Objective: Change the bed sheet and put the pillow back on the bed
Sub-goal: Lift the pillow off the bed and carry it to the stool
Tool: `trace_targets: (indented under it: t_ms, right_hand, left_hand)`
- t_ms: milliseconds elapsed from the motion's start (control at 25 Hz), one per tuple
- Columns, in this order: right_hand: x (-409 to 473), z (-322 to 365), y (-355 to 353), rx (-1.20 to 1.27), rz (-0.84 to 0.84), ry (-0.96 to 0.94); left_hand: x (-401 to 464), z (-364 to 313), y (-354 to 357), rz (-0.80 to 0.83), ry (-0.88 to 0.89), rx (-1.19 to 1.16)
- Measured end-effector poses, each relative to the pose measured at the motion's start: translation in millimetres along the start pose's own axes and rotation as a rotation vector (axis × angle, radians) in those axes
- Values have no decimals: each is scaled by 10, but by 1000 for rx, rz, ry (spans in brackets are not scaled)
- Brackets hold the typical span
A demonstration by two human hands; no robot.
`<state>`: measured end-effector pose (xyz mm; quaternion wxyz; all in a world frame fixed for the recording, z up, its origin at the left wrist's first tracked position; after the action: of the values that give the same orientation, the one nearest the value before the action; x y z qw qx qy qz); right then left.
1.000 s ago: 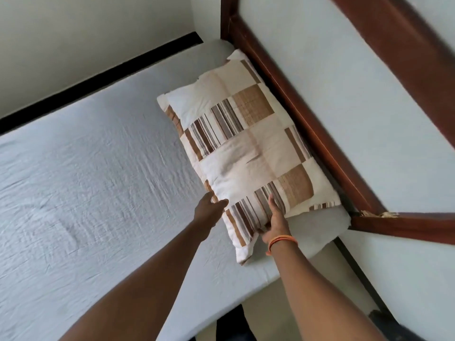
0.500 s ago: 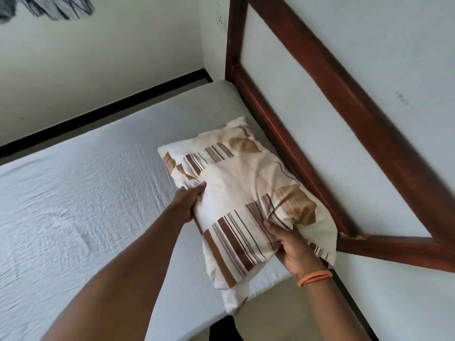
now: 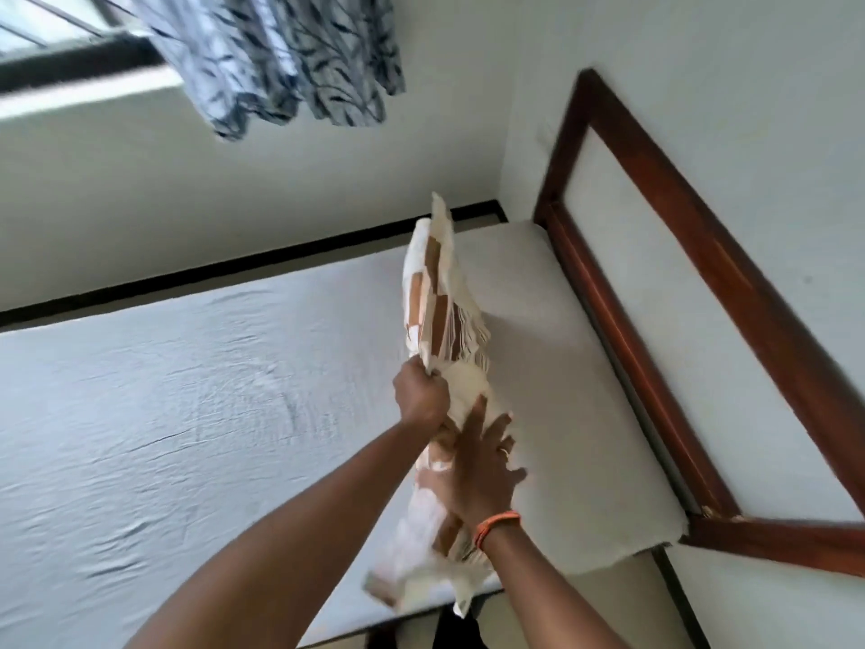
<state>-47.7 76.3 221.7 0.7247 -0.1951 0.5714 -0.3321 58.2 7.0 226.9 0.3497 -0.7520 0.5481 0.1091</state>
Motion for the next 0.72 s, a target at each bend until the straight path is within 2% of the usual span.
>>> trace_targets:
  t_ms: [40,120,200,280,360,440,520,560,640,720]
  right_hand:
    - [-15,159,78,-25,-27,-37]
    - [-167,509,147,-111,-81,-238]
    - [-355,867,139,-258,-162,-446]
    - [-594,1270,118,-391,-238,-614]
    - [-917,1822,213,-537,-316,-872]
    - [-1258,2298,407,-660,-342,-1127]
    - [-1571,2746,732,-767,-348,-1301]
    - [-1688,2886,855,-798,-370,-1372]
    - [-1968,3247,1190,-831,-430,-1519]
    - [-2271,3755,1567,-847,-468,-1611]
  left_hand:
    - [-94,87,-284,-52,-21,-42]
    - [-344,327,-905,-154,-33,-89]
    - [-596,575,-1434,-173,44,-18]
    - [-849,832,-1983,-179,106,136]
    - [-1121,1183,-2688,-204,190,294]
    - [-1412,1580,-3449,-248,350,473]
    - [-1785,2114,-4244,-294,470,753]
    - [-1935,2351,-4557,-269,462,929]
    - [-2259,2891,-5149,-133,295,1179]
    - [-2561,3443,-5649,-66,131,1176]
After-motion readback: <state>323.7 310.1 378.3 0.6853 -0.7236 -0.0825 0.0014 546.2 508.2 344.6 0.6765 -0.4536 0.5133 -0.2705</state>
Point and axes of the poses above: each hand's wrist, its own x-axis towards the middle knuckle, its own y-axis out of the palm, z = x × y, the point moved 3 cm from there along x, towards the middle knuckle, and after that the axes turned 14 degrees about z, right-handed, at the moved point
